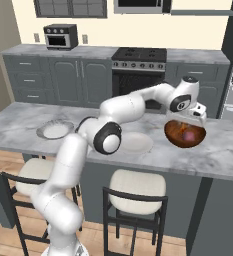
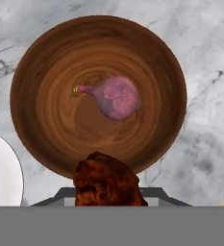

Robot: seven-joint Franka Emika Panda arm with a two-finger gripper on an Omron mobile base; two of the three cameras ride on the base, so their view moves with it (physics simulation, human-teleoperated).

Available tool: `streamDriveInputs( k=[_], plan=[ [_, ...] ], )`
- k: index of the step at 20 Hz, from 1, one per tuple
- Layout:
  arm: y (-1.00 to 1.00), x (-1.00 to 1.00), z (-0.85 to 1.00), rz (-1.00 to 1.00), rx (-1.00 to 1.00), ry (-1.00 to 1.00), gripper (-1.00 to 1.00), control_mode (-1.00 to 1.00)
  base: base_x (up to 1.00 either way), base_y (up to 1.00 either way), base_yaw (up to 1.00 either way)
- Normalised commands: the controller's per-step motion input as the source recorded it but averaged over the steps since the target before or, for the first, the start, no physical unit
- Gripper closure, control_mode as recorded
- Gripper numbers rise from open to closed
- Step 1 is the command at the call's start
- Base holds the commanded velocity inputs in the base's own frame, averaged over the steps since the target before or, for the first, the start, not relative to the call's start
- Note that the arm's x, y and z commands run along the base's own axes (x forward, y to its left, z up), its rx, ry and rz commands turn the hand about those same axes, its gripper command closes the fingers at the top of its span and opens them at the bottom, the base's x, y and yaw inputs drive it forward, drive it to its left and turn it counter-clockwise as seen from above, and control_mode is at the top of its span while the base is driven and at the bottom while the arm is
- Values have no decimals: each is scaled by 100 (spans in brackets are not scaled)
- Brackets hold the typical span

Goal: Pick the chicken drumstick and onion from their plates and place them in the bowl. Then put the bowl in the fridge.

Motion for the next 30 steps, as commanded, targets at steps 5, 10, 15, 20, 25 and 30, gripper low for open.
streamDriveInputs(
  k=[5,10,15,20,25,30],
  plan=[
    [4,21,-9,-7,-9,0,100,-100,0,0,0],
    [11,7,-9,-3,-1,4,100,-100,0,0,0],
    [0,16,-1,0,0,4,100,-100,0,0,0],
    [0,23,0,0,0,8,100,-100,0,0,0],
    [0,25,0,0,0,10,100,-100,0,0,0],
    [-7,15,0,0,1,10,100,-100,0,0,0]
  ],
)
